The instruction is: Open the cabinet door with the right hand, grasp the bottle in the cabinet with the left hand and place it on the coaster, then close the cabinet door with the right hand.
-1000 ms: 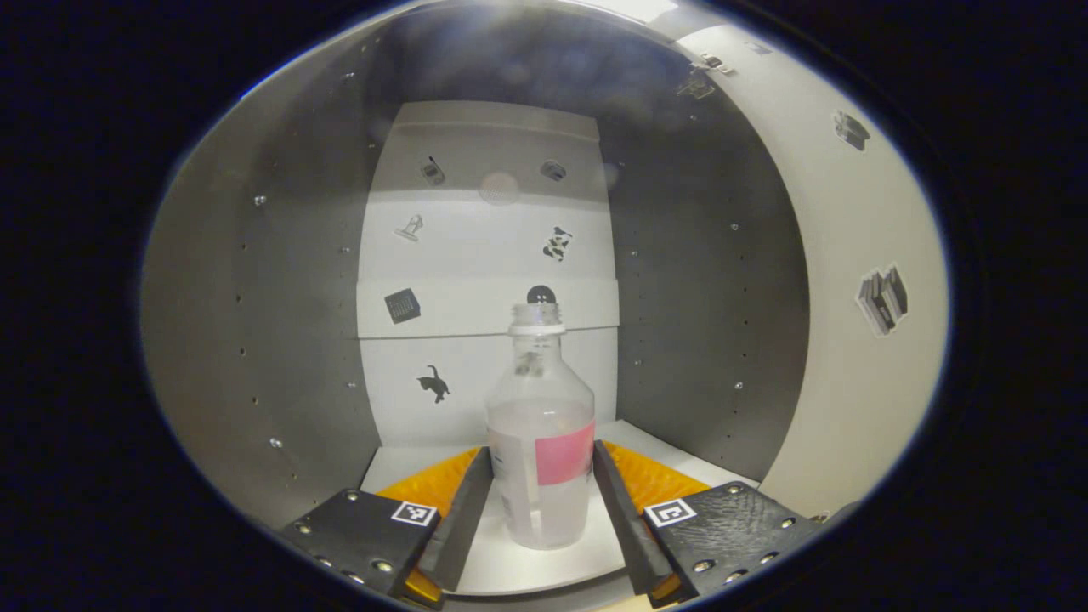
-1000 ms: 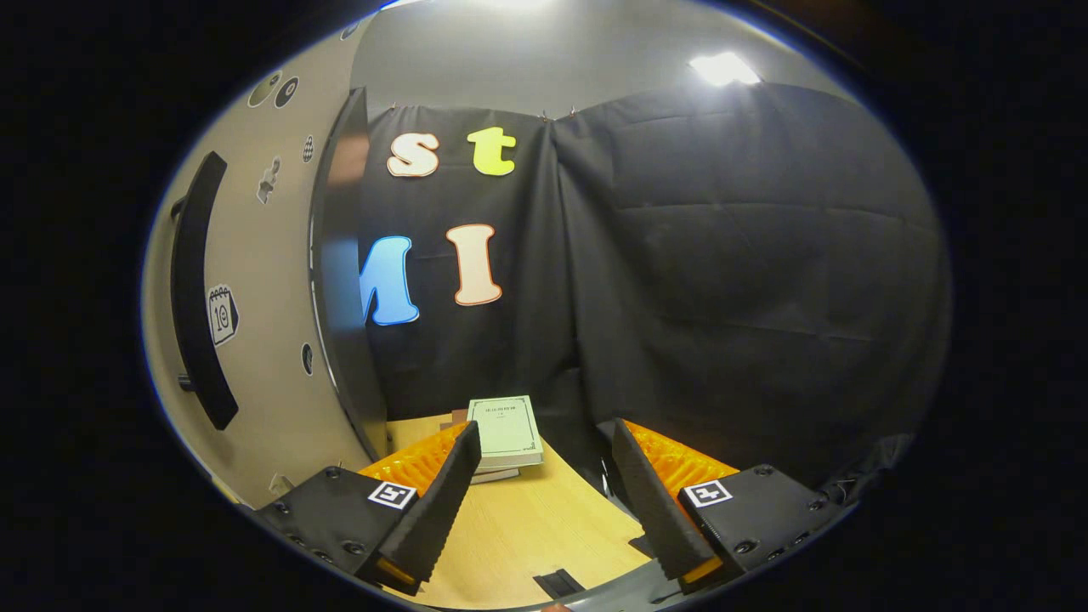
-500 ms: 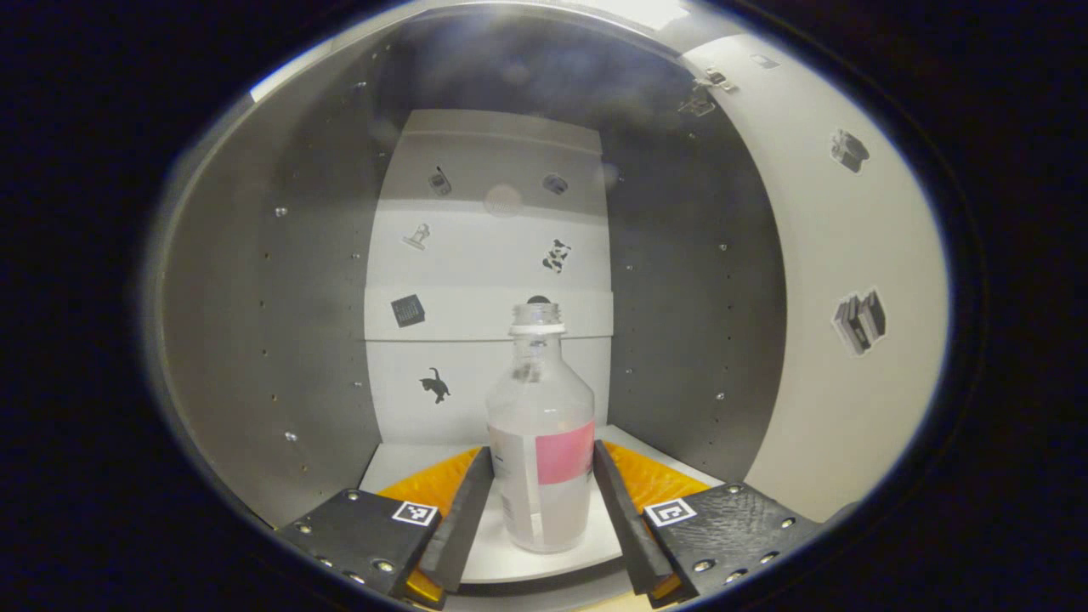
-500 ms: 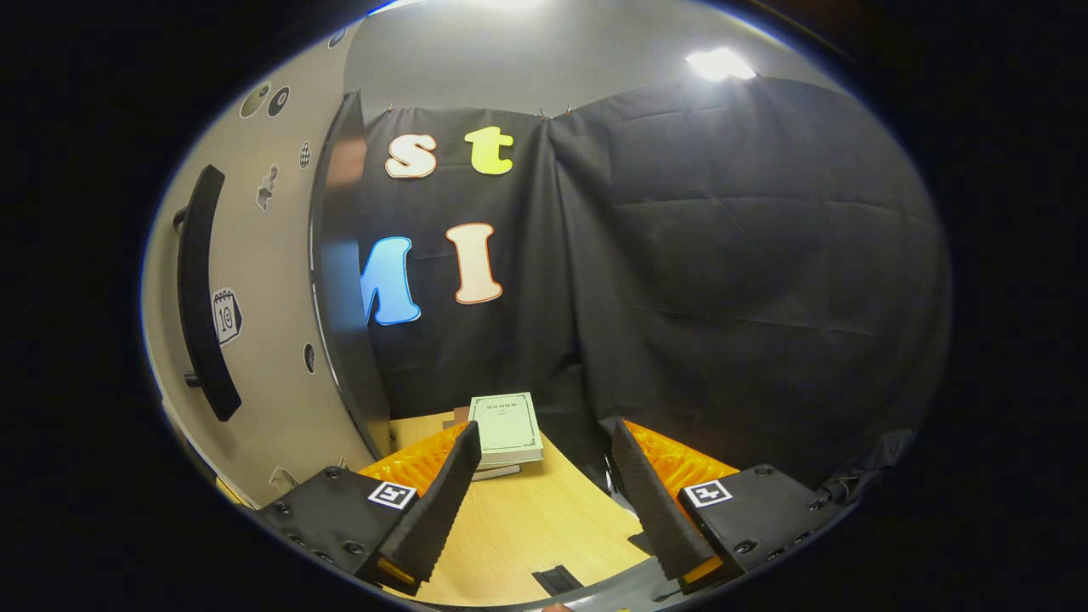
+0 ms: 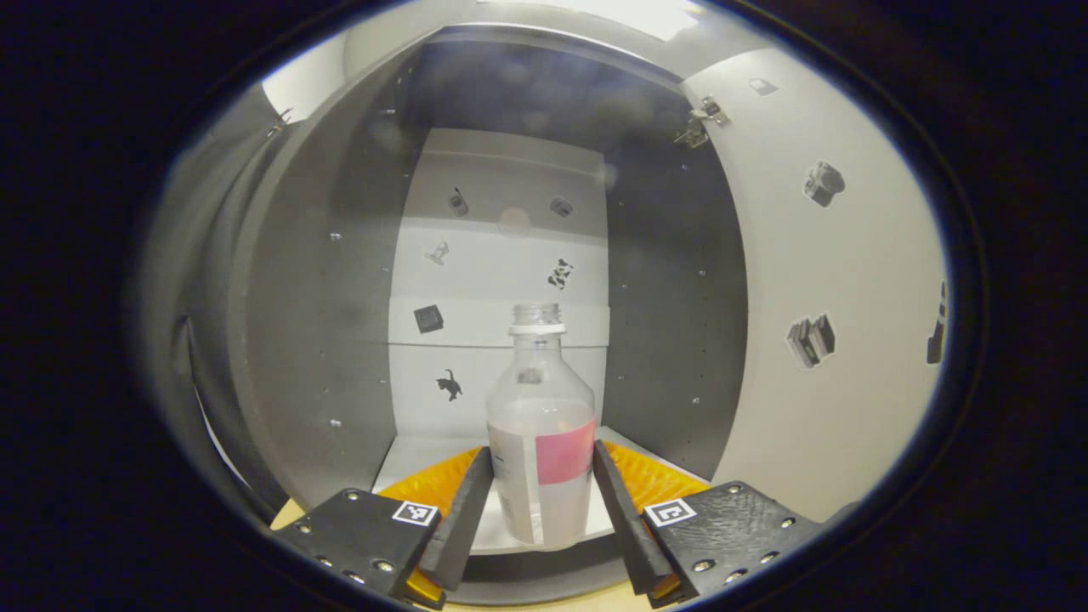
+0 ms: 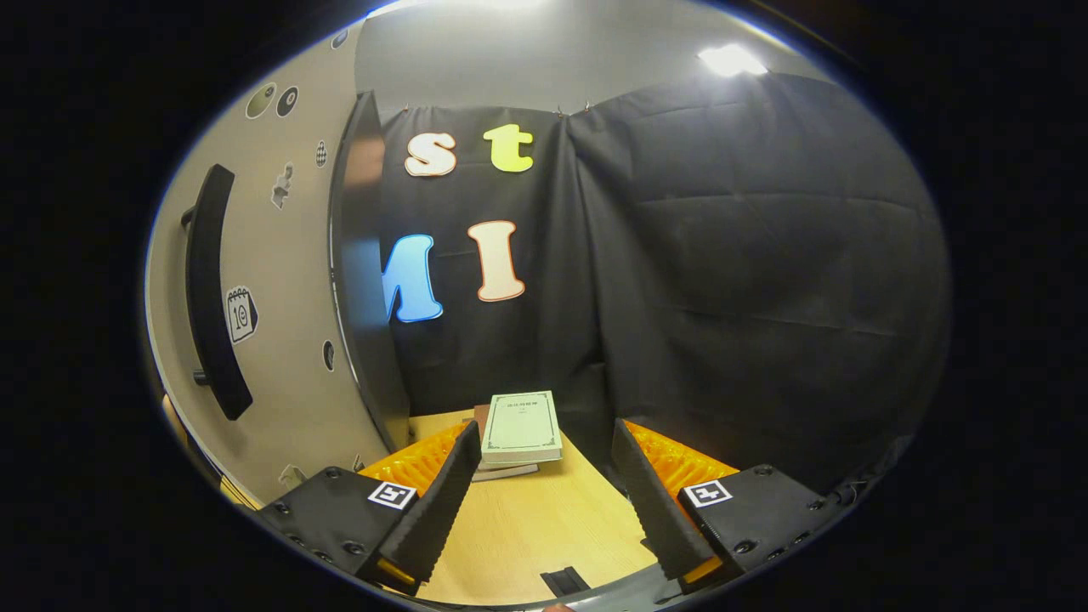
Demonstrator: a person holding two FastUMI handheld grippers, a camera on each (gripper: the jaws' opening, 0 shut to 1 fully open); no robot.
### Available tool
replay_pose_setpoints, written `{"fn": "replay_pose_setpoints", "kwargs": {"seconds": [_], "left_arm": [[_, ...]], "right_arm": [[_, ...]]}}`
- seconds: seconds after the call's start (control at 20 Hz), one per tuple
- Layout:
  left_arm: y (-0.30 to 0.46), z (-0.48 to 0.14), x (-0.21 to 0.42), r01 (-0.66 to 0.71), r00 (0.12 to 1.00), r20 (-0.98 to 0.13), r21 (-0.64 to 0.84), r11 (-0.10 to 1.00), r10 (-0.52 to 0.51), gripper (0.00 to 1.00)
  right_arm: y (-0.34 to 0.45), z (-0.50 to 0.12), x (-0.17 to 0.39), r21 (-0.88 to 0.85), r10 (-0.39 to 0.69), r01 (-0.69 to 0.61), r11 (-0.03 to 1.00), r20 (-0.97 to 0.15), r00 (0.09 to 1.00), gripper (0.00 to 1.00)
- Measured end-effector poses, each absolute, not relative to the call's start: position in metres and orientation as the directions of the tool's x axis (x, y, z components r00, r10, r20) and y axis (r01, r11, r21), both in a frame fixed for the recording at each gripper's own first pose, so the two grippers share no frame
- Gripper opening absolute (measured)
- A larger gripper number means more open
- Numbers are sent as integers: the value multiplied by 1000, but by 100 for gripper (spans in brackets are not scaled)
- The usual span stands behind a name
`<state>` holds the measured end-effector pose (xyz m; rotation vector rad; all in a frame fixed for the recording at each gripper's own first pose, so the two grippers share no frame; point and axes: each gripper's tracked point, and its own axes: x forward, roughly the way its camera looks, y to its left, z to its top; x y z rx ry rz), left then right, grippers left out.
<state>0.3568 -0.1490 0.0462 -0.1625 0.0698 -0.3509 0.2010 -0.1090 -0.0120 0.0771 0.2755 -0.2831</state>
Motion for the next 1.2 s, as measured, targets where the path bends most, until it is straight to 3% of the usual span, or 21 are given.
{"fn": "replay_pose_setpoints", "kwargs": {"seconds": [0.05, 0.1, 0.45, 0.5, 0.6, 0.65, 0.95, 1.15, 1.2], "left_arm": [[-144, 46, 351, 327, 940, -40, -171, 930, -338, 75], [-138, 46, 345, 318, 943, -40, -172, 932, -329, 73], [-90, 44, 303, 232, 969, -47, -161, 959, -242, 73], [-83, 44, 297, 217, 973, -47, -156, 964, -227, 73], [-67, 43, 282, 189, 979, -48, -153, 970, -198, 71], [-61, 41, 274, 175, 982, -51, -153, 973, -184, 71], [-20, 26, 235, 78, 994, -61, -155, 985, -88, 73], [4, 4, 207, 18, 996, -86, -151, 988, -31, 71], [10, -1, 200, 7, 996, -91, -155, 988, -21, 75]], "right_arm": [[-107, -12, 203, 36, -252, 273, 961, -282, 926, 94], [-105, -12, 204, 35, -240, 260, 965, -283, 929, 98], [-88, -9, 225, 47, -139, 157, 986, -271, 953, 98], [-86, -9, 227, 48, -124, 142, 989, -270, 955, 94], [-81, -9, 231, 49, -96, 113, 992, -270, 958, 94], [-78, -10, 234, 51, -82, 99, 994, -270, 959, 99], [-66, -14, 244, 51, -11, 26, 998, -274, 962, 98], [-58, -1, 246, 73, 20, -5, 997, -215, 976, 98], [-58, 2, 246, 70, 19, -5, 998, -199, 980, 98]]}}
